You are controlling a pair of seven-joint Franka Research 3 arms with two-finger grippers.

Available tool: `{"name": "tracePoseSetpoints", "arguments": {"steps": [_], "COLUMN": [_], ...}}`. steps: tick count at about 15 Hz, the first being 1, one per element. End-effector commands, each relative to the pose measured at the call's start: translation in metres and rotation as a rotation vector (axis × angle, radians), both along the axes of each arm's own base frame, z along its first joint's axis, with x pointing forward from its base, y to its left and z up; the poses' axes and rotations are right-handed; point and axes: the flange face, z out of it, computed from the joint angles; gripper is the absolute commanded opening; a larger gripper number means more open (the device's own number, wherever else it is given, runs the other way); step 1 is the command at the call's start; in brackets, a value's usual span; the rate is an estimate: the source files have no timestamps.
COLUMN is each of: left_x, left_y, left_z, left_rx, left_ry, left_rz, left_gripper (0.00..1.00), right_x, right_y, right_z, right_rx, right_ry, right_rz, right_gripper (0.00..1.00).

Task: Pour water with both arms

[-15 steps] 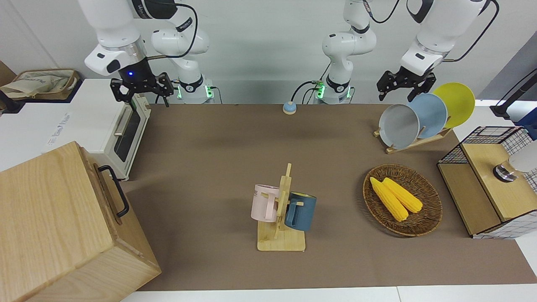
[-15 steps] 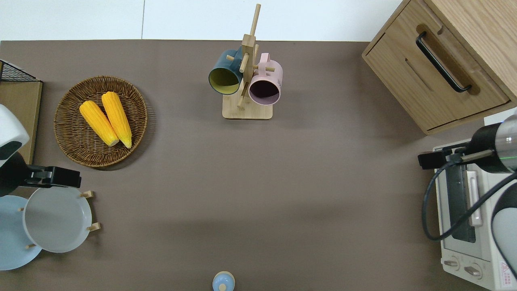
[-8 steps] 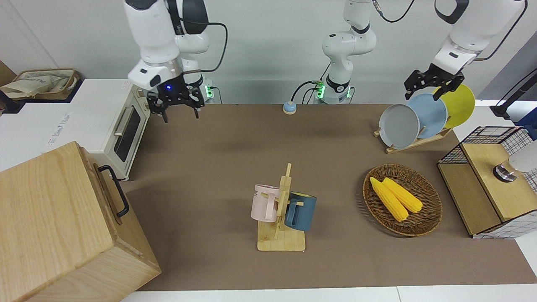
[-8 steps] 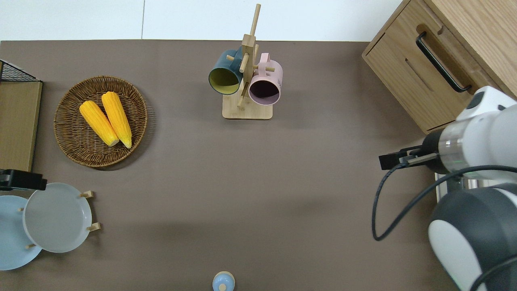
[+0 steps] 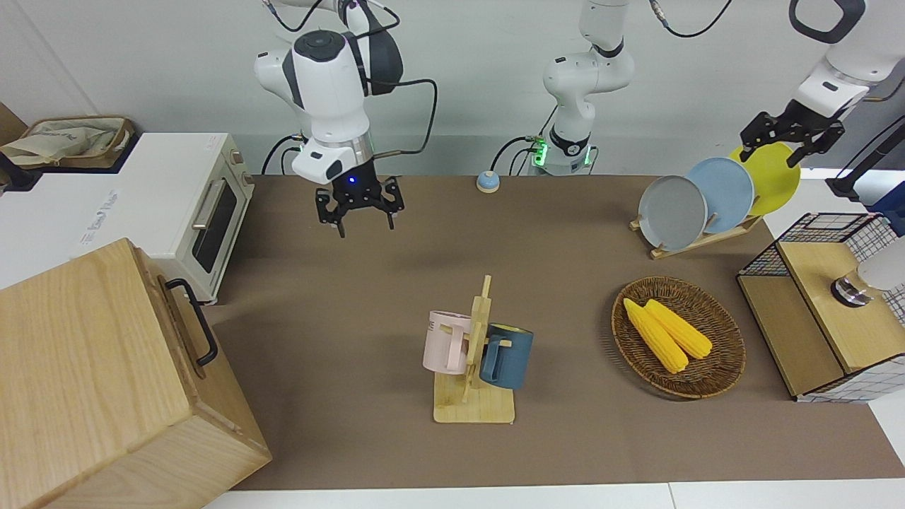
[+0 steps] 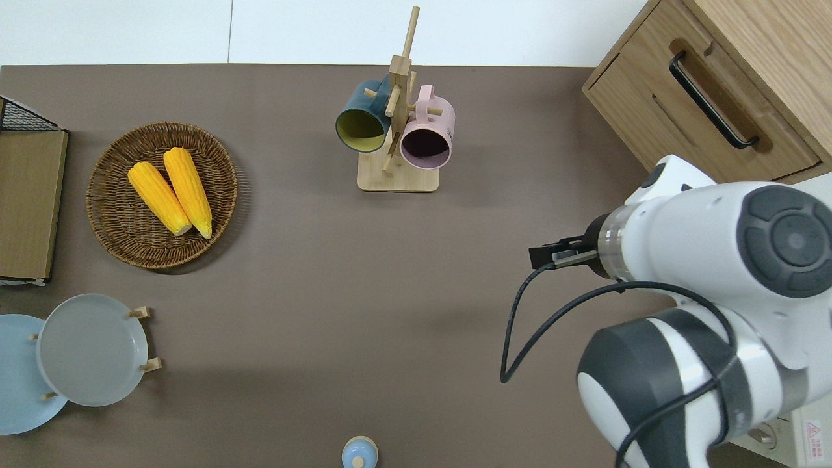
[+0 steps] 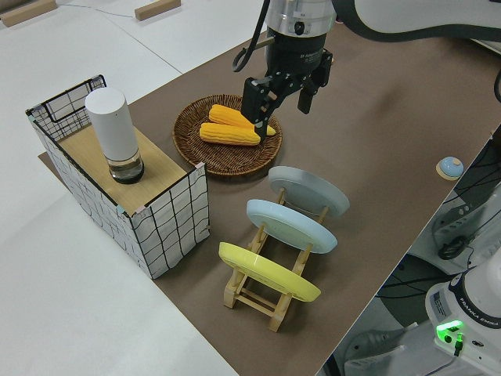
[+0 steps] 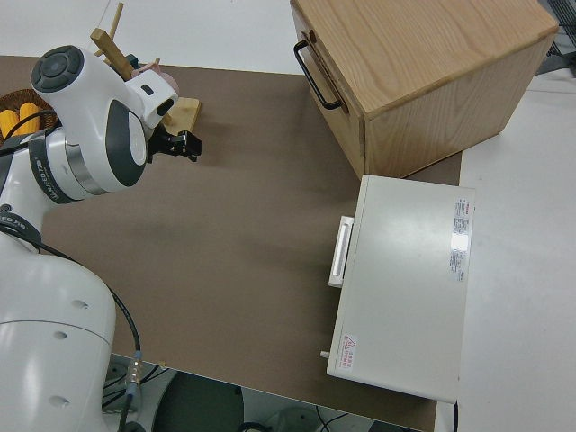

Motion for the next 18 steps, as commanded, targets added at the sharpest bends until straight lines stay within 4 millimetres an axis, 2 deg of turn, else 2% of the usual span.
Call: {"name": "tracePoseSetpoints", "arguments": {"steps": [1, 3, 5, 7, 11, 15, 18], "left_x": [-0.004, -0.013, -0.017, -0.018, -0.016, -0.001, 0.007], "left_y": [0.058, 0.097, 0.125, 0.143, 0.154, 0.165, 0.17], "left_z": [-0.01, -0.012, -0.015, -0.021, -0.017, -0.013, -0.013], "left_rx": [0.036, 0.054, 0.055, 0.053, 0.051, 0.053, 0.06], "left_ry": [-0.027, -0.066, -0.112, -0.157, -0.249, -0.414, -0.515], "left_rz": [-0.067, -0.059, -0.046, -0.009, 0.035, 0.094, 0.135], "left_gripper": [1.0, 1.0, 0.99, 0.99, 0.99, 0.99, 0.99], "right_x": [0.011, 0.015, 0.019, 0.023, 0.035, 0.049, 0.06], "right_y": [0.034, 0.057, 0.077, 0.088, 0.095, 0.095, 0.093], "right_z": [-0.026, -0.036, -0.044, -0.059, -0.063, -0.064, -0.055], "right_rx": [0.023, 0.014, 0.01, -0.016, -0.008, 0.008, 0.019], "right_ry": [-0.06, -0.103, -0.14, -0.16, -0.253, -0.366, -0.404], "right_rz": [-0.019, -0.016, -0.045, -0.039, 0.003, -0.002, -0.001], "right_gripper": [0.983, 0.979, 0.979, 0.979, 0.979, 0.975, 0.931]}}
